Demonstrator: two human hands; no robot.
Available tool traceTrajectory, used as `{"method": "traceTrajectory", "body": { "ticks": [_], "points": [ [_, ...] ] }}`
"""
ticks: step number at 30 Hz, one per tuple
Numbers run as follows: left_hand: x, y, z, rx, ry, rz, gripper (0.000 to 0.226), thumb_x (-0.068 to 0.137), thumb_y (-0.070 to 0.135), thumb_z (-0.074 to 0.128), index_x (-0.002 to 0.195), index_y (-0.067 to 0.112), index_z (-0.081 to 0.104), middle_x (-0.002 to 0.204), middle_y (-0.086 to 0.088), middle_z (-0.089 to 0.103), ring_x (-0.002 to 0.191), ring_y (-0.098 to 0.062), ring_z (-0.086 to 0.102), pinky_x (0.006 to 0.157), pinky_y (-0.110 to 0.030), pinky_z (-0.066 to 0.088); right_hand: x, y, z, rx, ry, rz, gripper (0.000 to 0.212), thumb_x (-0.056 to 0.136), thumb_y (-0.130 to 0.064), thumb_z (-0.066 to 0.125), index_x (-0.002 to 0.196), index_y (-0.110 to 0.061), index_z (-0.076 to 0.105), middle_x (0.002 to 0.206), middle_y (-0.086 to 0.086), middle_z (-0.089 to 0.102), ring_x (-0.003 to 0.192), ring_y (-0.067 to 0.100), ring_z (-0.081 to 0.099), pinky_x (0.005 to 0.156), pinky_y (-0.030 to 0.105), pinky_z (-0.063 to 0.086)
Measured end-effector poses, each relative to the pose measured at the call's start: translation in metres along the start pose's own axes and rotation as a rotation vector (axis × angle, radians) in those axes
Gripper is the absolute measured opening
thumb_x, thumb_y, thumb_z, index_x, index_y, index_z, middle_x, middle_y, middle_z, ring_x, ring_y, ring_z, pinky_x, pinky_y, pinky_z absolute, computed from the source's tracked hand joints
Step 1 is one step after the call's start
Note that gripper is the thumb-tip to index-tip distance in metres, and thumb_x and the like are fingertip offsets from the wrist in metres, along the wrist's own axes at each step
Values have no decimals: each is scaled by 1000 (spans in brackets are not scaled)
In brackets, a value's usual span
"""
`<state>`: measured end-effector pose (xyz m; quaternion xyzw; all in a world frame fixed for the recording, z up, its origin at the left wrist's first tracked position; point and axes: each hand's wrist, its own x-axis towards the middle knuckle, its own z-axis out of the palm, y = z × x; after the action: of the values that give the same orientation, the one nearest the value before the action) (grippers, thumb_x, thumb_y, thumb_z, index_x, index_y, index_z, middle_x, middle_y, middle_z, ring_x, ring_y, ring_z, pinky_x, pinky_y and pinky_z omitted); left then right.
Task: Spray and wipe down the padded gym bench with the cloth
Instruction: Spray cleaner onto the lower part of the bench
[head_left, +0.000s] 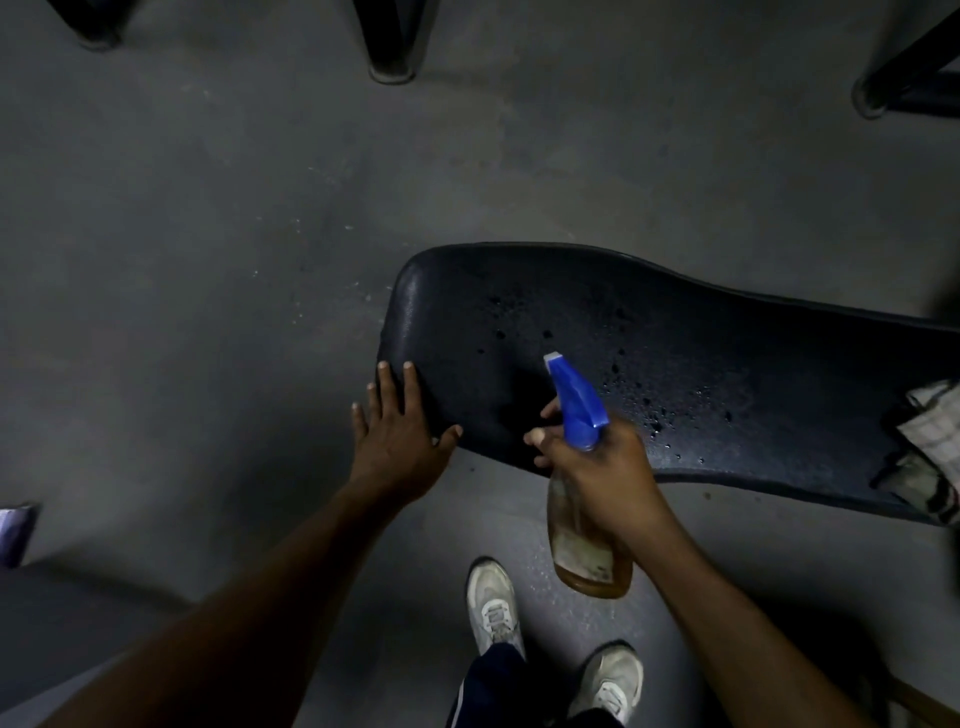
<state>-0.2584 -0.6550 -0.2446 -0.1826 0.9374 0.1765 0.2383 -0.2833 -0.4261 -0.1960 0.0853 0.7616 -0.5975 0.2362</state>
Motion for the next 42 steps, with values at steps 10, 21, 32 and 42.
{"method": "traceTrajectory", "body": {
  "ticks": [10, 21, 32, 42],
  "points": [
    [-5, -11, -5, -110, 8, -5, 102, 93, 55, 52, 155, 13, -16, 164, -10, -19, 153, -26, -6, 123, -47, 0, -15, 15, 23, -165, -136, -21, 32, 72, -51, 73, 93, -29, 66, 83, 0, 73, 80, 25, 72, 82, 54, 58],
    [-22, -4, -1, -74, 24, -29, 107, 88, 46, 61, 156, 11, -14, 165, -10, -17, 153, -24, -8, 124, -43, -1, -62, 41, -3, -216, -198, 43, 21, 86, -35, 79, 103, -32, 68, 91, -13, 76, 84, 9, 73, 86, 47, 59],
    [-30, 38, 14, 0, 97, 115, 105, 86, 50, 57, 156, 8, -9, 165, -9, -15, 153, -25, -8, 124, -44, 0, -83, 56, -52, -173, -13, 43, 20, 81, -41, 78, 95, -32, 66, 83, -1, 74, 78, 21, 71, 82, 53, 58],
    [-21, 110, 22, 104, 71, 321, 107, 85, 50, 59, 156, 10, -11, 165, -8, -15, 153, -23, -8, 124, -42, -2, -88, 47, -108, -1, 160, -24, 33, 87, -12, 82, 100, -39, 67, 84, 0, 77, 83, 19, 73, 89, 48, 55]
  ]
}}
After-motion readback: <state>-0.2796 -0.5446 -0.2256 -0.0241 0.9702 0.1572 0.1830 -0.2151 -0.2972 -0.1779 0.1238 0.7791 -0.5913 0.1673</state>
